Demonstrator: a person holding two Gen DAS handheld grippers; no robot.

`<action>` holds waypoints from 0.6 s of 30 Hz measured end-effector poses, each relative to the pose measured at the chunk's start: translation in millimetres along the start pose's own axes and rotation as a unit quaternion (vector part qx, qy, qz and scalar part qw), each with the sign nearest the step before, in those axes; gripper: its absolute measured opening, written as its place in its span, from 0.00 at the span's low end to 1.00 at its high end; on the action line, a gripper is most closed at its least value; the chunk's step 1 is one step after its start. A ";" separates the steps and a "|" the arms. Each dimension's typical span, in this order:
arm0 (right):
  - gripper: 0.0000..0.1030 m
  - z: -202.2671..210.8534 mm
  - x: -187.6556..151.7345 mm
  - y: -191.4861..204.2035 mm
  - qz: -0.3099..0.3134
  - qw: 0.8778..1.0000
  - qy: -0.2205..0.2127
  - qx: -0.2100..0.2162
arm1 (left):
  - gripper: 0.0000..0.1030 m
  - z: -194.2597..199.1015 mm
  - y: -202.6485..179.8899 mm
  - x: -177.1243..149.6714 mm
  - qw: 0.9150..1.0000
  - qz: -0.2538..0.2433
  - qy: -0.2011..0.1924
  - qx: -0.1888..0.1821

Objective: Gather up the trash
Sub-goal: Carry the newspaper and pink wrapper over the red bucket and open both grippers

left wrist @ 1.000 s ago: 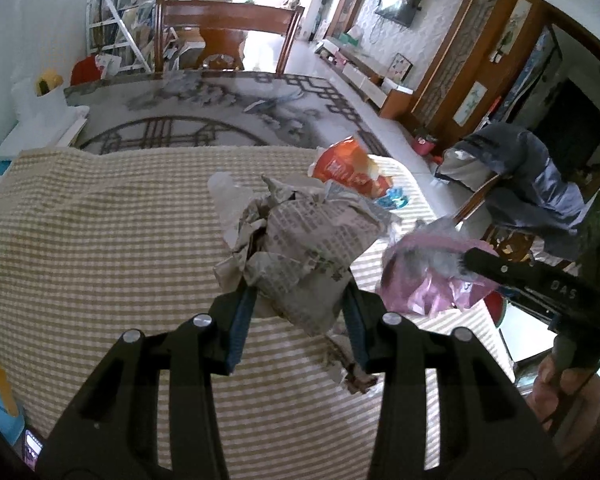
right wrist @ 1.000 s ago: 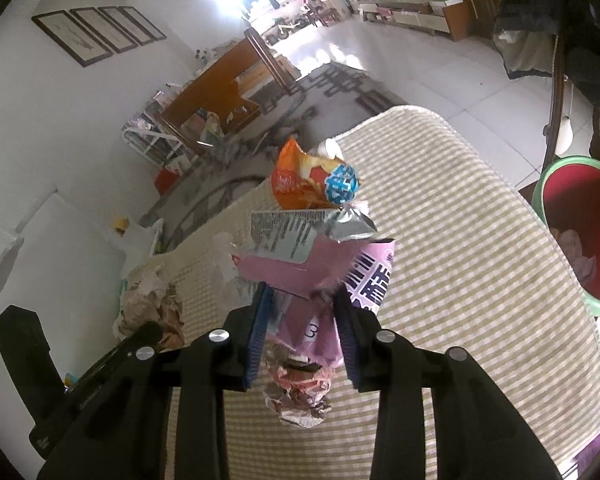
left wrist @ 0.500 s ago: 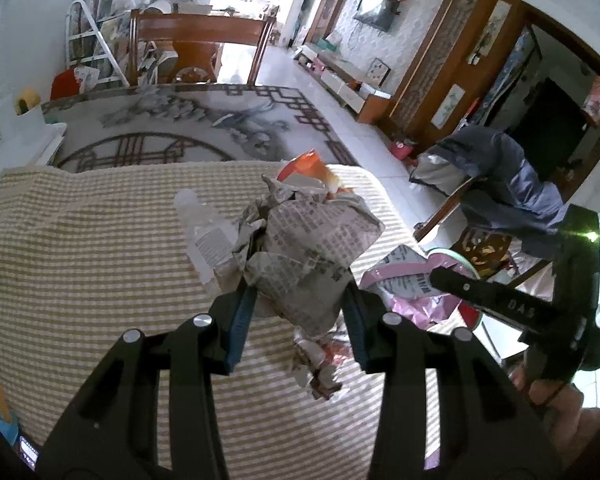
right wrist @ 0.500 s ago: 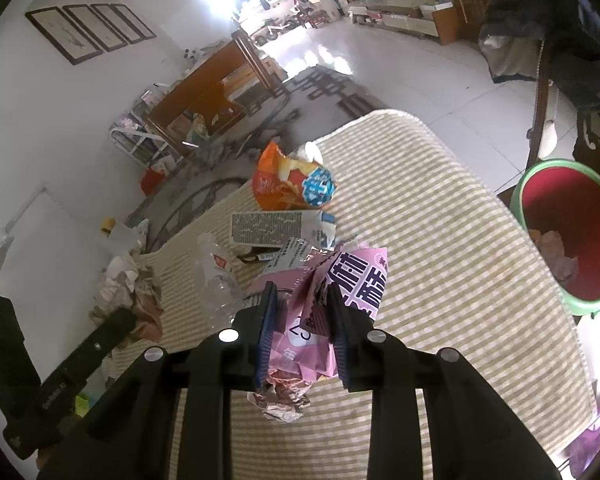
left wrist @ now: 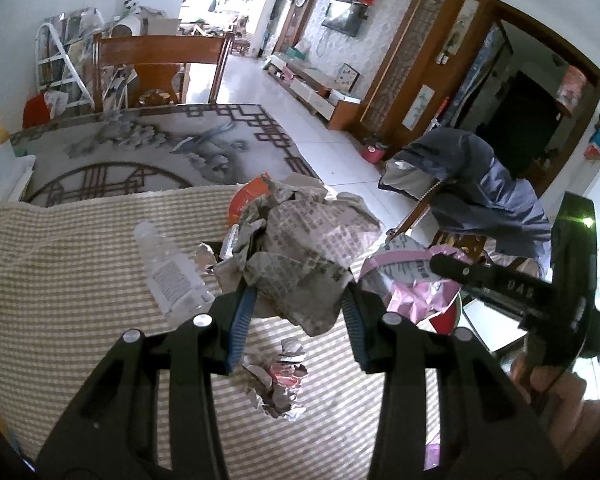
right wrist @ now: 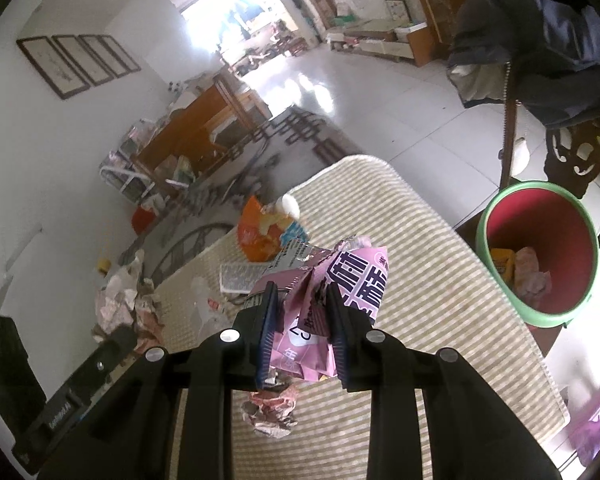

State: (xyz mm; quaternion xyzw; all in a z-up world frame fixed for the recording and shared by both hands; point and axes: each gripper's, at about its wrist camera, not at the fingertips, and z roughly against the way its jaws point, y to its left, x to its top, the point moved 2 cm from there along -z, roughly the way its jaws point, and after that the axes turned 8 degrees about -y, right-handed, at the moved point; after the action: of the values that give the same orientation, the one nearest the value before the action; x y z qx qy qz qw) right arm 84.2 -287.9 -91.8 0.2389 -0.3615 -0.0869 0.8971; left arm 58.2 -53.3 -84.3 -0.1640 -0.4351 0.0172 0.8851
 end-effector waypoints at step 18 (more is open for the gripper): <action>0.23 9.6 11.7 -26.2 -0.015 1.000 -0.013 -0.010 | 0.39 -13.8 -18.2 -1.0 1.000 -0.007 0.013 -0.007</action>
State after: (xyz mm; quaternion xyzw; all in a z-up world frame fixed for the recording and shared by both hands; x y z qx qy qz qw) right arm 86.4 -318.0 -91.6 0.2338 -0.3684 -0.1070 0.8934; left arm 66.3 -74.4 -87.4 -0.1672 -0.4250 0.0060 0.8896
